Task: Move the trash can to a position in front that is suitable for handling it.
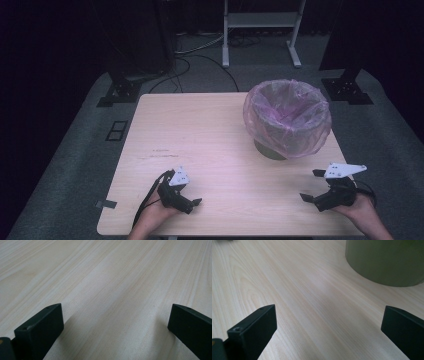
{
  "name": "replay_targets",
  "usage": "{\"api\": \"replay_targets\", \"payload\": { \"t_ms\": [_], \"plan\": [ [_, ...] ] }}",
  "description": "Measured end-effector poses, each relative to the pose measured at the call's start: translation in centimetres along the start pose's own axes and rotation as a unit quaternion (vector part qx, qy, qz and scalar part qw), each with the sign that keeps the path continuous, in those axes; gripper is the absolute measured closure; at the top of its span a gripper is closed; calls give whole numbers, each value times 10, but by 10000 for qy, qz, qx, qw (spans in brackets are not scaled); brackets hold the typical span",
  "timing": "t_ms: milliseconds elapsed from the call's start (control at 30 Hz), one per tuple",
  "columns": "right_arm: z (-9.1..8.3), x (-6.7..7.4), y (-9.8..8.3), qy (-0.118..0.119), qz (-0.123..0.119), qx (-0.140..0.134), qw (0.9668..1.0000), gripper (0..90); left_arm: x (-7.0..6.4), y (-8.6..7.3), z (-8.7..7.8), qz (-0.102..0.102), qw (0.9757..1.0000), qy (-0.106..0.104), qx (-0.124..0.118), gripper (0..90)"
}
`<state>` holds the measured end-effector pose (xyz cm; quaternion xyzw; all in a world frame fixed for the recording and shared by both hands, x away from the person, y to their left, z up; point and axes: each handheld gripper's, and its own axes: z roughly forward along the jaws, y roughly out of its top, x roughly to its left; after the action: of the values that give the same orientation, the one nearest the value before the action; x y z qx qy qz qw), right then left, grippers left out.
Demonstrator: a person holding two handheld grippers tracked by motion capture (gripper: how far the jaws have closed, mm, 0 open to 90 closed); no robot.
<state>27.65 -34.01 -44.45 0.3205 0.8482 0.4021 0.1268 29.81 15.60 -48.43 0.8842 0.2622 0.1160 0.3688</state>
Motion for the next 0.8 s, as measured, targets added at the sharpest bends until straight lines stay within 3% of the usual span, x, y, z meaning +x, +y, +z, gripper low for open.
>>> {"api": "replay_targets", "payload": {
  "t_ms": [467, 800],
  "plan": [
    [-19, -4, 11, 15, 229, -228, 9995, 0, 2, 1, 0, 54, 10000, -45, 15, 0],
    [-35, -7, 26, -138, 195, -419, 9988, 0, 2, 0, 0, 55, 10000, -35, 21, 0]
  ]
}}
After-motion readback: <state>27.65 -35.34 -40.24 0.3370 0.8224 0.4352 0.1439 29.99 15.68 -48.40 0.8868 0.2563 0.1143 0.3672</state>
